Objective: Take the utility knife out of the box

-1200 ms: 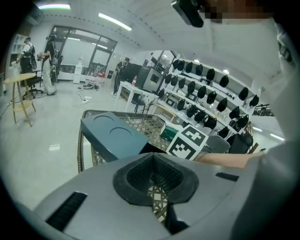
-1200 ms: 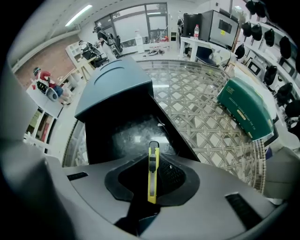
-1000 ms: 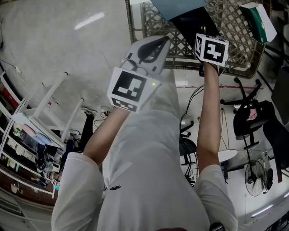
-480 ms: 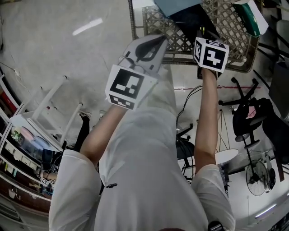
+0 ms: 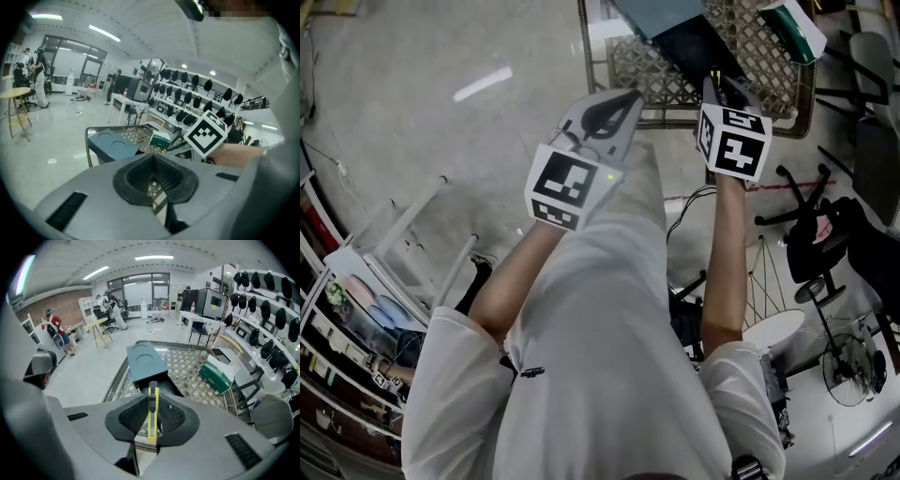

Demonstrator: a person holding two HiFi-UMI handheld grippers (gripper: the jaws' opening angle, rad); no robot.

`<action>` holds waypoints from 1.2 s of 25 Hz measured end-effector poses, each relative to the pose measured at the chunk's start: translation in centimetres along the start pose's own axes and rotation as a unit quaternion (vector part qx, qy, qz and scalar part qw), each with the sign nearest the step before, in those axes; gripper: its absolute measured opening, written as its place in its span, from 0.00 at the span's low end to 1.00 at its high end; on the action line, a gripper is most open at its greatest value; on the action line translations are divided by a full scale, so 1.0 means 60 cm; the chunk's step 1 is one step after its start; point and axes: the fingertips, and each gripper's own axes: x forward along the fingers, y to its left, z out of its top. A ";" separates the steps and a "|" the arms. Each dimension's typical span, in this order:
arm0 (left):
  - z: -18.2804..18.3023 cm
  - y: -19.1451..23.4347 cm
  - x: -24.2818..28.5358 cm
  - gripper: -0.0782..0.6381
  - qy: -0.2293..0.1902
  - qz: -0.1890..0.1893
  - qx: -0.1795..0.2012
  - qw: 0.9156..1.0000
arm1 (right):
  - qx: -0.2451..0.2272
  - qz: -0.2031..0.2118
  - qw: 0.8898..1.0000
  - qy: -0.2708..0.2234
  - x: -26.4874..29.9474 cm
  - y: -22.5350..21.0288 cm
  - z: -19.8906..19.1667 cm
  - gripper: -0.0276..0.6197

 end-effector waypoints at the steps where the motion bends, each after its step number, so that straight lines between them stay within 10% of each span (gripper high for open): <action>1: 0.004 -0.005 -0.011 0.11 -0.003 -0.001 0.003 1.000 | -0.003 -0.001 1.000 -0.008 -0.017 0.007 0.004 0.13; 12: 0.068 -0.037 -0.124 0.11 -0.046 -0.009 0.011 0.999 | 0.051 0.024 0.992 -0.117 -0.211 0.066 0.066 0.13; 30: 0.150 -0.083 -0.281 0.11 -0.115 -0.016 0.051 0.992 | 0.066 0.000 0.937 -0.344 -0.489 0.118 0.142 0.13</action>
